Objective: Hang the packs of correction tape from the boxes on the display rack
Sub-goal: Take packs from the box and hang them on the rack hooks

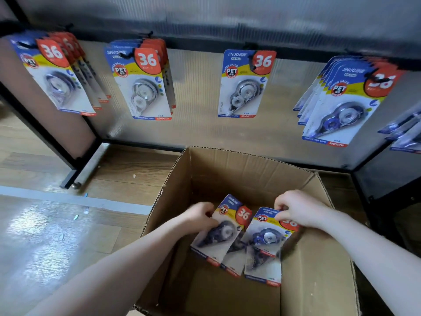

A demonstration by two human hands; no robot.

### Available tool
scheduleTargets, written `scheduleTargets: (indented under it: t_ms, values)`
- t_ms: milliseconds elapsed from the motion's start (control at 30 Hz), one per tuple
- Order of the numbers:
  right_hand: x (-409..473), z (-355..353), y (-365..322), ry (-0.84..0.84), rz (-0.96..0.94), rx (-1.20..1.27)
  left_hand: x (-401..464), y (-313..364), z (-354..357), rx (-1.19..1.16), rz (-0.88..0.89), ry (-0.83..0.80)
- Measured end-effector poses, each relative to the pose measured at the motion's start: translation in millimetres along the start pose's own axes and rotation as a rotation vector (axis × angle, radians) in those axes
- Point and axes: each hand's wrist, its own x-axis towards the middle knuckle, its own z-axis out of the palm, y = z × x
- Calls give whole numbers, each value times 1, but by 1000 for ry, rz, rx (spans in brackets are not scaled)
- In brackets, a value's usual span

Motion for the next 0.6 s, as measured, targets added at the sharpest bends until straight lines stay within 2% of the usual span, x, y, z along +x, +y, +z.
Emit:
scheduleTargets:
  t_ms: [167, 233, 467, 600]
  values:
    - [-24, -55, -5, 242, -22, 60, -19, 14, -33, -487, 35, 97]
    - [-34, -73, -7, 312, -14, 108, -27, 21, -47, -596, 67, 129]
    - [-54, -113, -21, 499, -8, 147, -56, 42, -88, -695, 225, 331]
    - [-55, -119, -24, 582, -19, 258, -66, 44, -100, -712, 246, 428]
